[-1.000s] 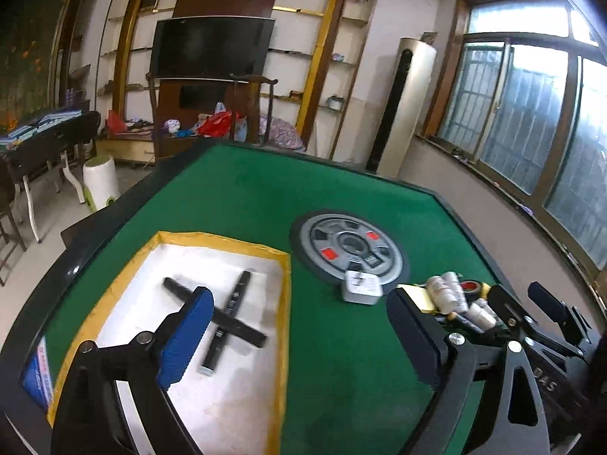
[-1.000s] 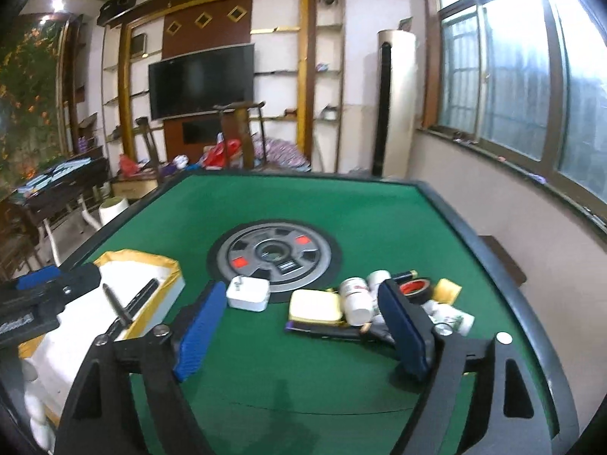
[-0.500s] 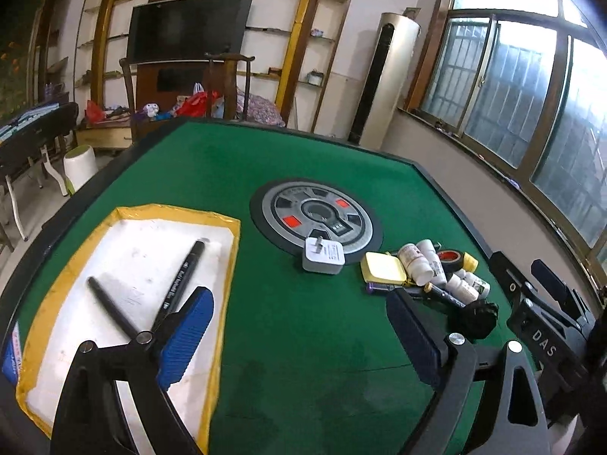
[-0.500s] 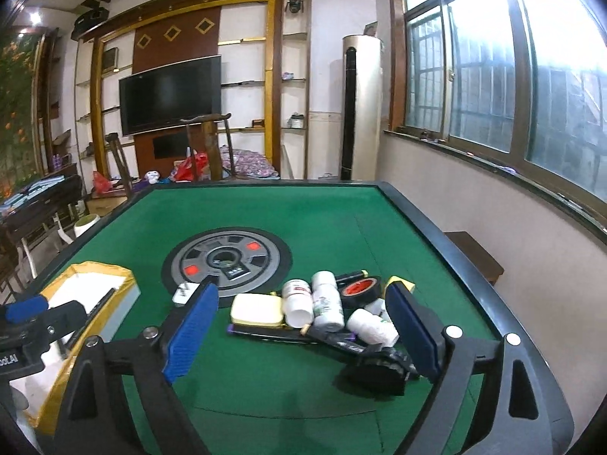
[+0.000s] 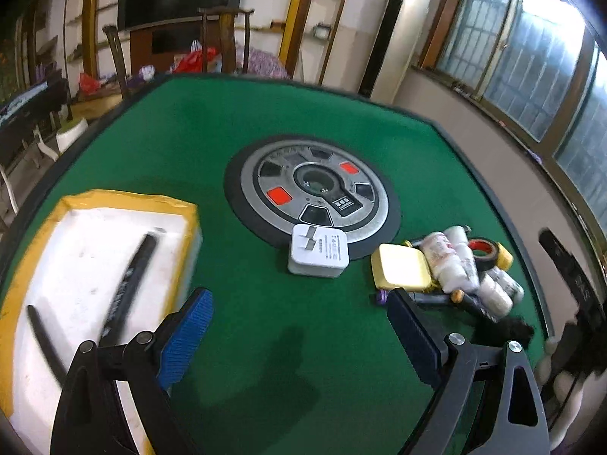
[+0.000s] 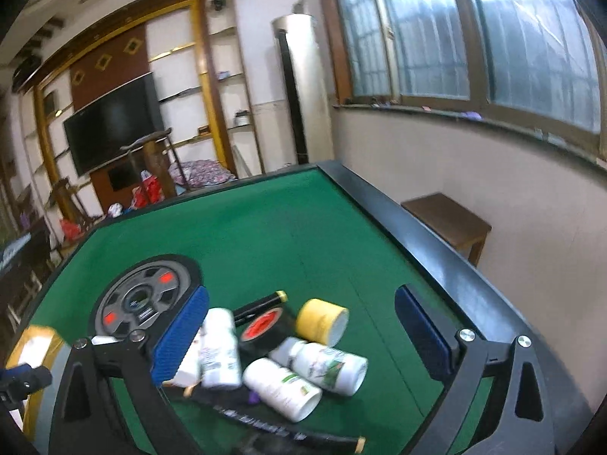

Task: Organize rigid objects
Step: 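Move the left tool to the white charger plug and grasp it, then carry the plug toward the tray with the left tool while the right tool grasps the black plastic part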

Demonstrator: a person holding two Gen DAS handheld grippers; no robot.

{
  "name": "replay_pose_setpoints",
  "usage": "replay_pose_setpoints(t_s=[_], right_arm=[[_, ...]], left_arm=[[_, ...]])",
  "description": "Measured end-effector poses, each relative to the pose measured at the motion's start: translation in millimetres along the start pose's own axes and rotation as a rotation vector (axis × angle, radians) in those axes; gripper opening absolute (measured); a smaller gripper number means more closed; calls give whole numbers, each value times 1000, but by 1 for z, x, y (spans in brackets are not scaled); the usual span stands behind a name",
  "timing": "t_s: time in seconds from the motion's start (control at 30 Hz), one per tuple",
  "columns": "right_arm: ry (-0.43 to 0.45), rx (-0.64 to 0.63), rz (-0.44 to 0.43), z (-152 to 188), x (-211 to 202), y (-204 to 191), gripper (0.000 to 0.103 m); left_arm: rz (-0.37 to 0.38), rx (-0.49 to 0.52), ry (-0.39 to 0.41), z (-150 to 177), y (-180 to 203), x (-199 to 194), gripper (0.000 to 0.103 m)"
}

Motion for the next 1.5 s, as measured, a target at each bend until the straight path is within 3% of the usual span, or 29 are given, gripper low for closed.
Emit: replay_pose_setpoints(t_s=[0.13, 0.47, 0.53, 0.57, 0.6, 0.67, 0.77, 0.93, 1.2, 1.37, 1.5], right_arm=[[-88, 86, -29, 6, 20, 18, 98], [-97, 93, -63, 9, 21, 16, 98], [-91, 89, -62, 9, 19, 15, 98], [-88, 88, -60, 9, 19, 15, 98], [-87, 86, -56, 10, 18, 14, 98], [-88, 86, -49, 10, 20, 15, 98], [-93, 84, -39, 11, 22, 16, 98], [-108, 81, -49, 12, 25, 16, 98], [-154, 182, -151, 12, 26, 35, 98], [-240, 55, -300, 27, -11, 18, 98], [-310, -118, -354, 42, -26, -7, 98]], left_arm=[[-34, -43, -39, -15, 7, 30, 95], [-116, 9, -37, -16, 27, 76, 95], [-112, 8, -39, -15, 25, 82, 89], [-117, 10, -34, -14, 24, 84, 81], [-117, 19, -18, -14, 24, 83, 67], [-79, 17, -14, -14, 24, 80, 54], [-17, -17, -34, -12, 21, 71, 54], [70, -13, 5, -2, 25, 32, 54], [208, -1, 53, 18, 13, -38, 54], [251, 3, 81, 32, -11, -70, 54], [267, -9, 80, 39, -31, -78, 54]])
Point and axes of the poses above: each gripper's, at about its wrist camera, not at the fingertips, and x roughly the way its jaws point, y to its right, z to its underside, the point moved 2 cm from there along x, roughly the way its jaws point, and after that the axes turned 6 degrees about -z, right-handed, at the moved point
